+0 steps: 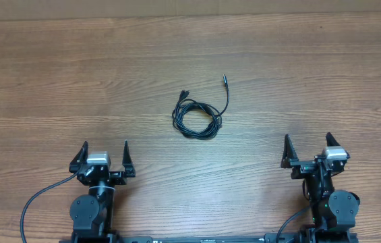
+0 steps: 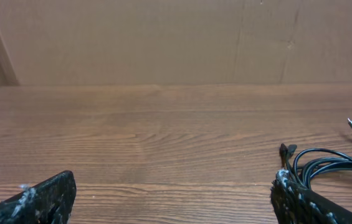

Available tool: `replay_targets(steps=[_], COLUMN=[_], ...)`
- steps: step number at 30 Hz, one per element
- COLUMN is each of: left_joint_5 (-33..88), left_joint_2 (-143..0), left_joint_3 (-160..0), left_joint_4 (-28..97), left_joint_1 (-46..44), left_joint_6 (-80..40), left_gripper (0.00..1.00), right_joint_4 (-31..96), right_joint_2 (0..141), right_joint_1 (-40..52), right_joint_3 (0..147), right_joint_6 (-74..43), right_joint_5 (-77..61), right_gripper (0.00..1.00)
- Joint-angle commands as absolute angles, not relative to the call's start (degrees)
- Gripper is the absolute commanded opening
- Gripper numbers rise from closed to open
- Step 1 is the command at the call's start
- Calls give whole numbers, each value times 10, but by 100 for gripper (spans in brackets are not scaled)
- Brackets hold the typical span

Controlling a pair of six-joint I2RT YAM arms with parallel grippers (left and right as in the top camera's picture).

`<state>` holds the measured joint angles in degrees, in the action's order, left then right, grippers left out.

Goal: Untangle cables

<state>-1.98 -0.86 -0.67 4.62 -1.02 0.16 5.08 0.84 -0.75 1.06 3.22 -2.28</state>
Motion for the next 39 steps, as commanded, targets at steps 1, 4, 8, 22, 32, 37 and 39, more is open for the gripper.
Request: replay_targets(steps=[1, 4, 8, 22, 32, 37, 39], left_joint_5=[-19, -33, -60, 26, 72, 105, 106], left_joint_2=[-3, -3, -3, -32, -245, -410, -481], left_joint_3=[-3, -3, -3, -151, -406, -575, -651], left_joint_4=[43, 41, 32, 141, 307, 427, 480], left_joint_1=[-7, -6, -7, -7, -7, -16, -30], left_joint_6=[17, 17, 17, 11, 13, 13, 13], left_gripper=[99, 100, 99, 99, 100, 100, 100], right_joint_4=[46, 42, 38, 167, 342, 442, 492], right_joint_2=[2, 2, 2, 7, 86, 196, 259], right_joint_1=[-10, -10, -10, -10, -10, -10, -10], right_joint_3=[5, 5, 5, 109, 303, 425, 488], right_joint_6=[30, 30, -29, -82, -90, -90, -90], right_joint_5=[-29, -64, -87, -220, -256, -261, -261], right_gripper=[100, 100, 100, 100, 100, 100, 100])
